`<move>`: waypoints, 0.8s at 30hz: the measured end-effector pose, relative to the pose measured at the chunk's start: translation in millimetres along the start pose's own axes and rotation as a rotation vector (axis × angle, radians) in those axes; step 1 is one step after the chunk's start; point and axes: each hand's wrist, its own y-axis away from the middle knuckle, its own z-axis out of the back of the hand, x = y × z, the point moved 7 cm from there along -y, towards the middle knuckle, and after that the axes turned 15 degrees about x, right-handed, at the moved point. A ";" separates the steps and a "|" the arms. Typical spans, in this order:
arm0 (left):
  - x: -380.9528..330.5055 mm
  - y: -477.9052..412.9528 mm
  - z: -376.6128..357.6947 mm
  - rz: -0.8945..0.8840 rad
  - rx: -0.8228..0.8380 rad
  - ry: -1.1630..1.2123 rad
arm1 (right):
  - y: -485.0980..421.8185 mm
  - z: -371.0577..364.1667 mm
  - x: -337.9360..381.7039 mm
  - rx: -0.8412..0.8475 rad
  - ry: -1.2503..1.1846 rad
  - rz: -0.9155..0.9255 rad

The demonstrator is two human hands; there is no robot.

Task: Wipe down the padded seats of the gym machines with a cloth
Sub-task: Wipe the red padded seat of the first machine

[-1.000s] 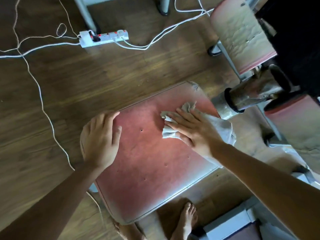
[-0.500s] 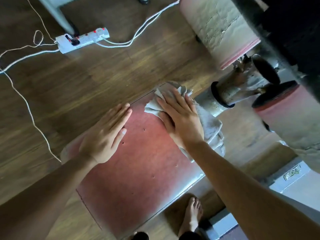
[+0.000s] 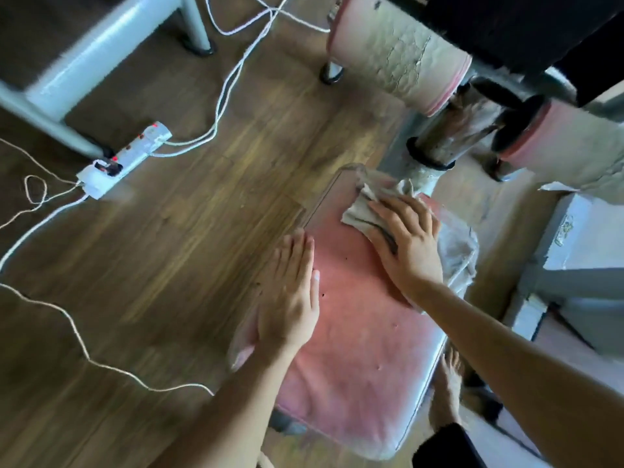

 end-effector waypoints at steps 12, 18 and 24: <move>15.6 -6.4 9.6 -0.275 0.162 -0.170 | 61.0 -24.1 12.2 -0.103 0.001 -0.249; 17.1 -5.6 -0.6 -0.307 0.223 -0.140 | 63.0 -23.4 10.8 -0.164 -0.010 -0.248; 22.1 -7.5 -3.0 -0.322 0.210 0.008 | 66.4 -27.1 5.7 -0.124 0.030 -0.391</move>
